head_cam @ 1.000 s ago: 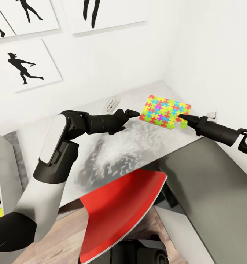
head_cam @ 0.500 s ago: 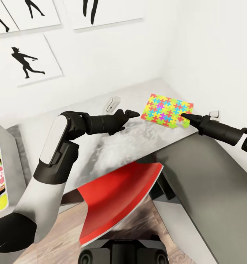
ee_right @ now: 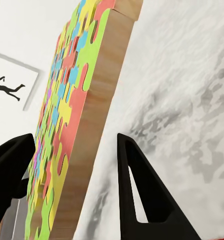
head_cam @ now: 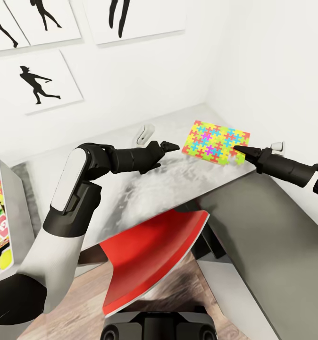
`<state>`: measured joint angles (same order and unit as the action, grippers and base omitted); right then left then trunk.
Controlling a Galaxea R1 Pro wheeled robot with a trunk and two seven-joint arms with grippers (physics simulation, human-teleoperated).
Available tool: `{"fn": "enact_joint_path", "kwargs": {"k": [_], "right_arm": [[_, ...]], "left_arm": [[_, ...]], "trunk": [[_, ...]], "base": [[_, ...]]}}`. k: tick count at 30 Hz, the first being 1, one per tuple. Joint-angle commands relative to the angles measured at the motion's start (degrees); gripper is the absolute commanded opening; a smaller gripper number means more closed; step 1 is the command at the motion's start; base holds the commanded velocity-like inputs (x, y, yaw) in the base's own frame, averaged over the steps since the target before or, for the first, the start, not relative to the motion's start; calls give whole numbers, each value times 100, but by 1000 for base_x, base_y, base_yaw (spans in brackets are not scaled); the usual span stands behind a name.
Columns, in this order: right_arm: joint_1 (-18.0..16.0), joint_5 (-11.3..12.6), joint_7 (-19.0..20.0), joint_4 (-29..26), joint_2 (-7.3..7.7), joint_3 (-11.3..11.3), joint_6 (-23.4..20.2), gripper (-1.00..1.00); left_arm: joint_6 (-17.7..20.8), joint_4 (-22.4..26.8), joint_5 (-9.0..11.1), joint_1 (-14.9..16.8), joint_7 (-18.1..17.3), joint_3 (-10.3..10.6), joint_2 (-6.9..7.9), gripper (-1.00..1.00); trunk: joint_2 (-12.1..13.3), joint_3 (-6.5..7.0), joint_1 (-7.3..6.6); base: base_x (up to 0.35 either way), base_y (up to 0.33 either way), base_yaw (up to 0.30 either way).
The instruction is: Put all the toys in the child's room - the three board games (two on the bed and one on the table), the two jigsaw puzzles on the table, and the tennis ball on the table - inside the toy box on the table in the child's room.
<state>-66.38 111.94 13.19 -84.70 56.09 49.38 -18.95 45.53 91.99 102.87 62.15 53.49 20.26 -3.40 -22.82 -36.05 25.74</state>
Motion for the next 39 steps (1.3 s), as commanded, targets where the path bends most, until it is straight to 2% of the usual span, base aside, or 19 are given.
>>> {"fn": "enact_joint_path", "kwargs": {"k": [1,27,39], "right_arm": [[-17,47,19,0,7,28,-1,-100],[10,53,23,-189,24,36,-4,-100],[19,54,22,-275,126,43,2,-100]], "left_arm": [[6,3,50,6,61,-6,-1,100],[3,3,49,-5,59,-13,31,100],[0,3,44,-10,57,-9,24,100]], "trunk": [[-10,1,4],[-10,245,4],[-10,346,4]], "base": [[-3,0,0],[0,0,0],[0,0,5]]}}
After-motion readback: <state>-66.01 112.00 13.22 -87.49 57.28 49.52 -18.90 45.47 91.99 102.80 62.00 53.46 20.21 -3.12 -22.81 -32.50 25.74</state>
